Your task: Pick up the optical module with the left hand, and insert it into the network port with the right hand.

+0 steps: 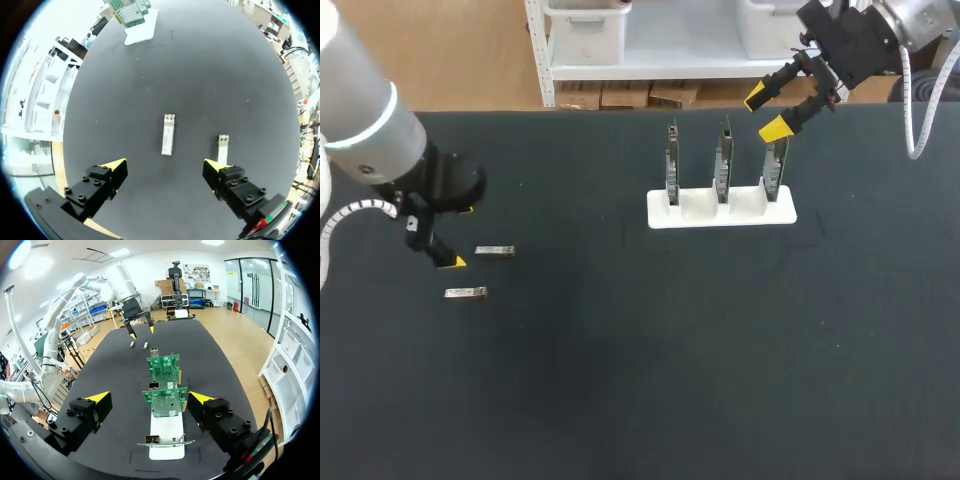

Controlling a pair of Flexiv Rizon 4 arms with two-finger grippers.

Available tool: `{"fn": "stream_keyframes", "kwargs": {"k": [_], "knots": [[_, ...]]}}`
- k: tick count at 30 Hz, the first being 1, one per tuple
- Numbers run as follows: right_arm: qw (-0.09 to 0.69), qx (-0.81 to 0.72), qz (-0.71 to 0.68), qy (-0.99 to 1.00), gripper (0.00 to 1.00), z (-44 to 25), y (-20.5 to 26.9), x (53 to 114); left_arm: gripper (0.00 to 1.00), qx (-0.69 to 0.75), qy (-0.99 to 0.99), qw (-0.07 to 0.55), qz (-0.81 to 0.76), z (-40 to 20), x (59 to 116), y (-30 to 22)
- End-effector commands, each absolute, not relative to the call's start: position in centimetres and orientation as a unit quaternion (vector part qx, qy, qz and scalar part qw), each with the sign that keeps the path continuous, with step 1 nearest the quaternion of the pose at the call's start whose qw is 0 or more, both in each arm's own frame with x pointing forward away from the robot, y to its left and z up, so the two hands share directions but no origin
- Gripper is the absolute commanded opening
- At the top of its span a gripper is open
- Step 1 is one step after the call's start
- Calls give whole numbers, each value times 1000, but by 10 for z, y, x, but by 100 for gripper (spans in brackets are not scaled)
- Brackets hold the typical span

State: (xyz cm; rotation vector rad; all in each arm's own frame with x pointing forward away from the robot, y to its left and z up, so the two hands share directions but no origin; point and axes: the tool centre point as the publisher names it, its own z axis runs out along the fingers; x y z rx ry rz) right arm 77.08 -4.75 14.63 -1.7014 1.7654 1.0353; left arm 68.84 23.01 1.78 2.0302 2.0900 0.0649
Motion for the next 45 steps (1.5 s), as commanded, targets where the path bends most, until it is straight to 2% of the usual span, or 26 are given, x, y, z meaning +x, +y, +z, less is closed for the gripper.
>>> {"fn": "stream_keyframes", "kwargs": {"k": [1,45], "knots": [[238,-621,378,644,100,146,-47,771,100,693,713,104,25,13,696,225],[238,-621,378,644,100,146,-47,771,100,688,719,95,16,-4,685,204]]}}
